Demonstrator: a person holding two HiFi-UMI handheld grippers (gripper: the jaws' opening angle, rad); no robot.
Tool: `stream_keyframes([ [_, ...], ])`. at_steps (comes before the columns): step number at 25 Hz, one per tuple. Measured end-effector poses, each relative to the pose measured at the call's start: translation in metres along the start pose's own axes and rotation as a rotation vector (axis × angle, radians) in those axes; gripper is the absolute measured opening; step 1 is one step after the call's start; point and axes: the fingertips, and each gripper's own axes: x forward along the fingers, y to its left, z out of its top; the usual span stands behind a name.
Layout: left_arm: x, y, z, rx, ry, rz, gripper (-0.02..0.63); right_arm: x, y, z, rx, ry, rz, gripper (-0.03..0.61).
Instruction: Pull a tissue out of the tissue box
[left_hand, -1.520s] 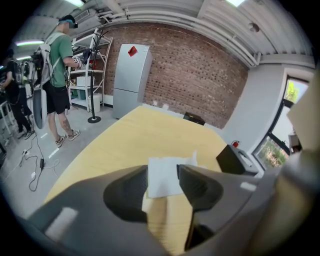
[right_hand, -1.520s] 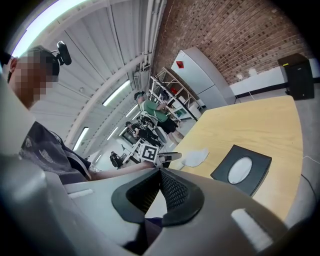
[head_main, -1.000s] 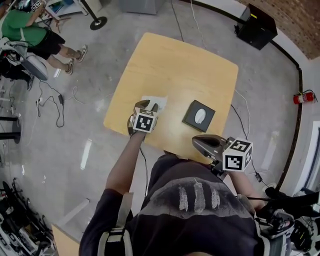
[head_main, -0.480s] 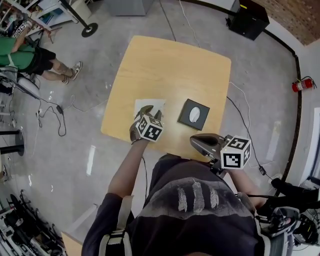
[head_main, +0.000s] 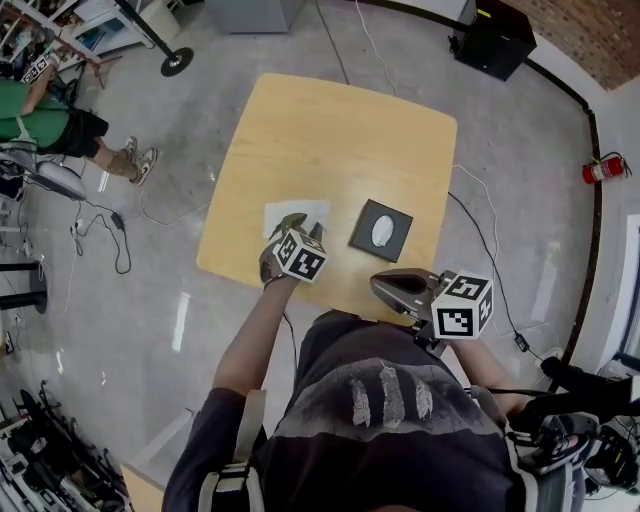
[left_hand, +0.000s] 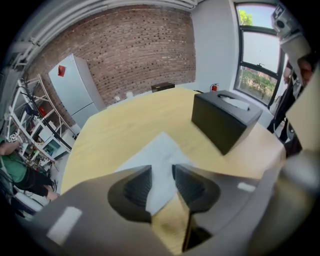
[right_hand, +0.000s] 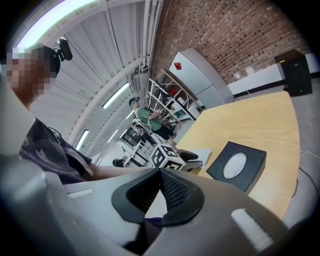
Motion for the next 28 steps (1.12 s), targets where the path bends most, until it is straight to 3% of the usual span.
stream_keyframes([
  [3, -0.006, 0.004, 0.004, -0.049, -0.029, -0.020, 0.184, 0.000, -0.001, 0.000, 0.002, -0.008, 0.002, -0.003],
  [8, -0.029, 0.017, 0.018, -0.152, -0.120, -0.030, 0.202, 0.008, 0.001, 0.011, -0.032, -0.007, 0.043, -0.003],
  [14, -0.061, 0.041, 0.028, -0.134, -0.186, 0.013, 0.212, 0.023, 0.012, 0.050, -0.109, -0.051, 0.064, -0.003],
  [18, -0.089, 0.061, 0.027, -0.254, -0.274, -0.015, 0.178, 0.042, 0.020, 0.068, -0.156, -0.061, 0.074, -0.002],
  [22, -0.108, 0.050, 0.045, -0.364, -0.371, -0.078, 0.178, 0.030, 0.024, 0.076, -0.218, -0.064, 0.077, -0.002],
  [28, -0.141, 0.039, 0.060, -0.403, -0.417, 0.025, 0.178, 0.000, 0.029, 0.080, -0.259, -0.060, 0.162, -0.002],
])
